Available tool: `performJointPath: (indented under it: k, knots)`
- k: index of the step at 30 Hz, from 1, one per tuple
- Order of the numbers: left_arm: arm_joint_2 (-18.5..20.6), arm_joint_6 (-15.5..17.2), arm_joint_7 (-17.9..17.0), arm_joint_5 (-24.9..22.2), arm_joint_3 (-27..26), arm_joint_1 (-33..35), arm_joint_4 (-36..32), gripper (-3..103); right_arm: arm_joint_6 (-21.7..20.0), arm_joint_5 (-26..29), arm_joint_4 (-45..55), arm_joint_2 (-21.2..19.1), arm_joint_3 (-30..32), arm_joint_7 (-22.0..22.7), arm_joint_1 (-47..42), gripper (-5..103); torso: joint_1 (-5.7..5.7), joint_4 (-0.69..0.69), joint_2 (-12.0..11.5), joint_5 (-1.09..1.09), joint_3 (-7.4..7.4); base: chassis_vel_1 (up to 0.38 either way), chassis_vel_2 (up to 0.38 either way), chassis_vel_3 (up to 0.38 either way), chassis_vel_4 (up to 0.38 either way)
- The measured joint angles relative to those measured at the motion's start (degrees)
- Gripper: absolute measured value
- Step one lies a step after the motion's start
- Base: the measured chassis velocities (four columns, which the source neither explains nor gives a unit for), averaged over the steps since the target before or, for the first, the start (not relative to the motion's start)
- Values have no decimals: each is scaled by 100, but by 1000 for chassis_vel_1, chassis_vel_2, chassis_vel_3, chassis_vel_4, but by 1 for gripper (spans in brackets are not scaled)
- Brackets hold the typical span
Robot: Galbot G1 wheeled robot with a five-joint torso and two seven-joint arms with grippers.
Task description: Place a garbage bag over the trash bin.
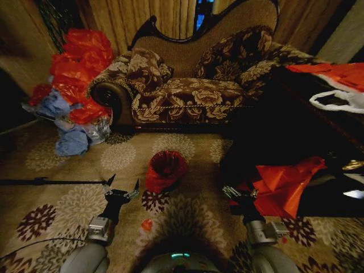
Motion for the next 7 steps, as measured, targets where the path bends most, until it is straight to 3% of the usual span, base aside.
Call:
performJointPath:
  k: [7]
  knots:
    - [0,0,0,0,0,0,0,100,0,0,0,0,0,0,0,100,0,0,0,0,0,0,0,0,0]
